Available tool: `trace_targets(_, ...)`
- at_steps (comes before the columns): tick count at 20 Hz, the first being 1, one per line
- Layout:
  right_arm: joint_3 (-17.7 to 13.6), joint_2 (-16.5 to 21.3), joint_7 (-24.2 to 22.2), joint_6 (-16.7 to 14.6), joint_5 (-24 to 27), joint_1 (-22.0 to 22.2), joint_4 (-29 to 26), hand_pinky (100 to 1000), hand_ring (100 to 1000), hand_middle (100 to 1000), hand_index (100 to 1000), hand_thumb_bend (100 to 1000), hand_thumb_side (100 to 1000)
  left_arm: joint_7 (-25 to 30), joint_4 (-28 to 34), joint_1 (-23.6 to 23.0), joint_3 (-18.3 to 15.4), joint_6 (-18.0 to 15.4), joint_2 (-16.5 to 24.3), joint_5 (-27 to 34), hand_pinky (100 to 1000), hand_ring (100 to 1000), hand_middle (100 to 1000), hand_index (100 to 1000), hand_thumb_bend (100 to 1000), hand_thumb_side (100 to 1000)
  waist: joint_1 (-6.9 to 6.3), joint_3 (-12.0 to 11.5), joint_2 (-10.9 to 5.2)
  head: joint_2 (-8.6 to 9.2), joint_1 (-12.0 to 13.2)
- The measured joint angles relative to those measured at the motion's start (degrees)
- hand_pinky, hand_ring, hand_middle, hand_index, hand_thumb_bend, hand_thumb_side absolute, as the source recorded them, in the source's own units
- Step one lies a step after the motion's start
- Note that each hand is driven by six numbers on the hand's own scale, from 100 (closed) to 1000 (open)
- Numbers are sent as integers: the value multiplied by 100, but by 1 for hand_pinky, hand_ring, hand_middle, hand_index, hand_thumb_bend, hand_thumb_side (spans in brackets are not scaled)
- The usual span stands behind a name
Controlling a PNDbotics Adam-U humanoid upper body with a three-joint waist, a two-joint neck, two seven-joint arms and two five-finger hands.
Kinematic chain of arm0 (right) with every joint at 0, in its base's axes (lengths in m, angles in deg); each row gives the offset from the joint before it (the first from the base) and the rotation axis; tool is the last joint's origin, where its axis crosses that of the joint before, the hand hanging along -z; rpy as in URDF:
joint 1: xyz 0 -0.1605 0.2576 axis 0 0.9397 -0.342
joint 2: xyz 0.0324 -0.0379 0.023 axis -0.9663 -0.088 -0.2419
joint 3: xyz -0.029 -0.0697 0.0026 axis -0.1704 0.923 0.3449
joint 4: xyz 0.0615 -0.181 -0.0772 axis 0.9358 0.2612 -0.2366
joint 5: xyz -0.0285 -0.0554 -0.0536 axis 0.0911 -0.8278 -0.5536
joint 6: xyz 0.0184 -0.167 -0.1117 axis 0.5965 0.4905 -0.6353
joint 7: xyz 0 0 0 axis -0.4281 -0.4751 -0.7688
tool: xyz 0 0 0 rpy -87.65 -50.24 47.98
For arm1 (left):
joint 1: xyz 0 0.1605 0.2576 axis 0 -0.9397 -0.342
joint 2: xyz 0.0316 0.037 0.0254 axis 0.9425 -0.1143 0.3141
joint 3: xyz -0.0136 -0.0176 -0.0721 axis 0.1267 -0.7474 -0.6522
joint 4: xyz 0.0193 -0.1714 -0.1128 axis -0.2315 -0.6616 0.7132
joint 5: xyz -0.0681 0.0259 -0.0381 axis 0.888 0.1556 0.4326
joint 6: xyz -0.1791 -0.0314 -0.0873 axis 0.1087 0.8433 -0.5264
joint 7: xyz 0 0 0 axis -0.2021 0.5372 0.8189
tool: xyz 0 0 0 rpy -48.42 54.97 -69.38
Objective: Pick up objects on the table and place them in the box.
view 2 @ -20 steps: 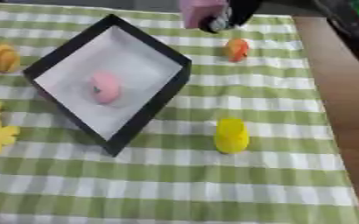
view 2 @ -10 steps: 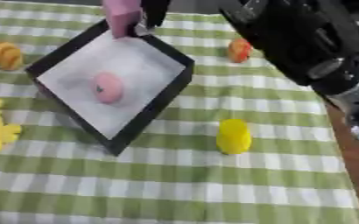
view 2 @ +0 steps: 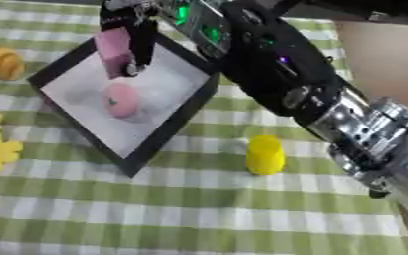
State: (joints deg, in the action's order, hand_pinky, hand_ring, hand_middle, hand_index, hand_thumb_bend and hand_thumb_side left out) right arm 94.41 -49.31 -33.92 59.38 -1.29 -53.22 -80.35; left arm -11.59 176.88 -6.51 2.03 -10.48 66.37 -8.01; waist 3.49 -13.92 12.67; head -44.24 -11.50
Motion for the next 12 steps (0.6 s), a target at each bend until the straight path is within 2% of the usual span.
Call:
trace_targets(4,1,-198,96,-256,-324,123,382,807,689,536,654,321,100,-23,2,11,0,5,0,28,794,814,746,846,337,769,1,-22,0,0,-2)
trace_targets(8,0,-299,150,-460,-587,165,604,814,724,609,725,428,134,-27,3,16,0,3,0,44,794,813,745,846,336,770,12,-22,0,0,1)
trace_targets(9,0,-306,165,-488,-653,165,633,829,766,680,783,474,151,-27,3,17,0,3,0,44,794,813,744,846,336,770,12,-22,0,0,2)
trace_targets(10,-1,-306,172,-510,-717,165,659,832,772,694,792,494,167,-27,3,17,0,3,0,44,794,813,744,847,336,770,12,-19,0,0,5)
trace_targets(11,-1,-306,172,-534,-778,165,681,858,825,787,865,543,229,-27,3,17,1,3,0,44,794,814,742,847,336,770,12,-18,0,0,9)
trace_targets(12,-1,-305,153,-559,-834,165,686,867,843,813,886,567,250,-27,3,17,1,3,0,44,794,814,741,847,336,770,12,-14,0,0,16)
